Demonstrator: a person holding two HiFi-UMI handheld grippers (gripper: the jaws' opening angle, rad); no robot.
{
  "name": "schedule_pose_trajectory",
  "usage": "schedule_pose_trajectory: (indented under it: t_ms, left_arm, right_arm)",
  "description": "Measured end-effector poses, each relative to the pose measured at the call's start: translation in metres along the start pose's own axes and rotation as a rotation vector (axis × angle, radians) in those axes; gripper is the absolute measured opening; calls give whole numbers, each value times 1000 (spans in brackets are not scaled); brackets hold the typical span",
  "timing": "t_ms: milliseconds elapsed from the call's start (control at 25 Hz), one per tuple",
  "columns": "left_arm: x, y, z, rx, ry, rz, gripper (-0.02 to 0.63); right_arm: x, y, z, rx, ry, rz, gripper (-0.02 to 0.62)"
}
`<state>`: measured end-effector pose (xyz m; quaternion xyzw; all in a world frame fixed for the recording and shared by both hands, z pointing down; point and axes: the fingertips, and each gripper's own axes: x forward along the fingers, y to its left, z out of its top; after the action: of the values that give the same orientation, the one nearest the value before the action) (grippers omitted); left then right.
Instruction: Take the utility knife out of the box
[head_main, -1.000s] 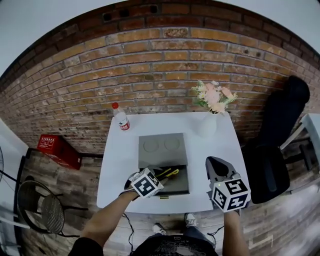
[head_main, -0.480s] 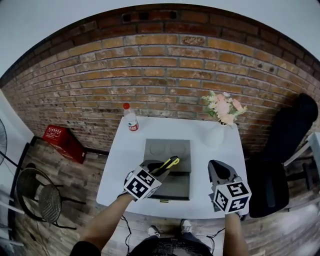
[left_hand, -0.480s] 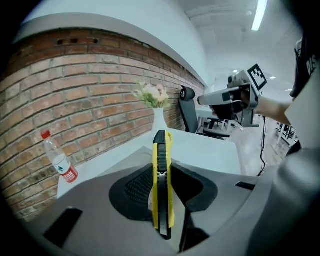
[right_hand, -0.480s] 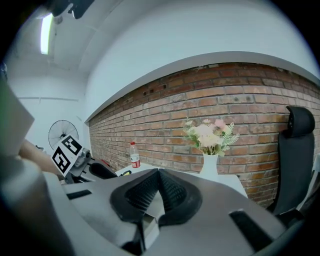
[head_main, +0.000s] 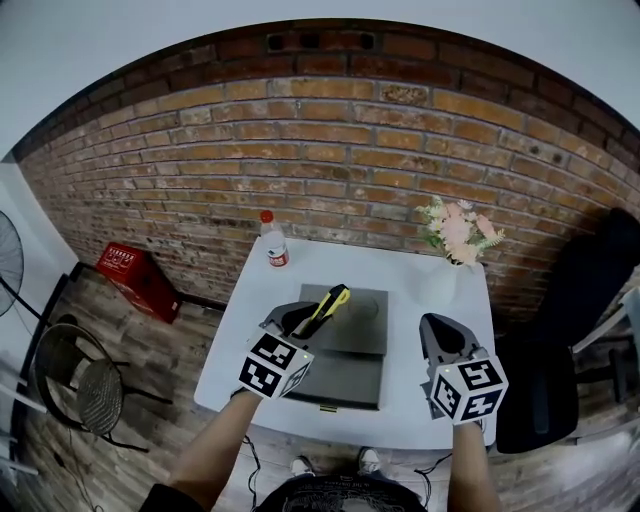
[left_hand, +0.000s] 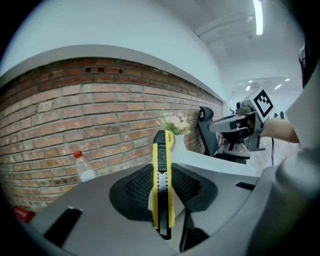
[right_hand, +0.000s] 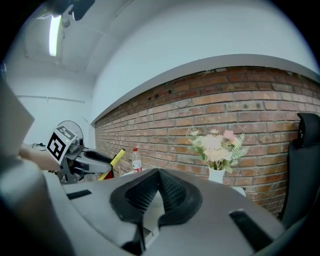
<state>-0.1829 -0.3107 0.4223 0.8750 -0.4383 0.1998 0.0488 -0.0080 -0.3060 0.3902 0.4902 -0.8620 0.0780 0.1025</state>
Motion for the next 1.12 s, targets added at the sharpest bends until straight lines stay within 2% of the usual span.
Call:
schedule_pose_trajectory:
  t_ms: [200,480,760,1120]
  left_arm:
    - [-21,21,22,-72,-96,103,129]
    - [-52,45,38,-130,-191,232,129]
    - [-74,59,33,-203,-236,310,129]
    - [-83,63,24,-218,-240,364,129]
  right_arm:
    - [3,1,13,-20,-22,19,18]
    - [5,4,24,-29,-46,34,18]
    - [3,4,31,-27,-62,35,18]
    - [2,5,35,-17,-78,33,18]
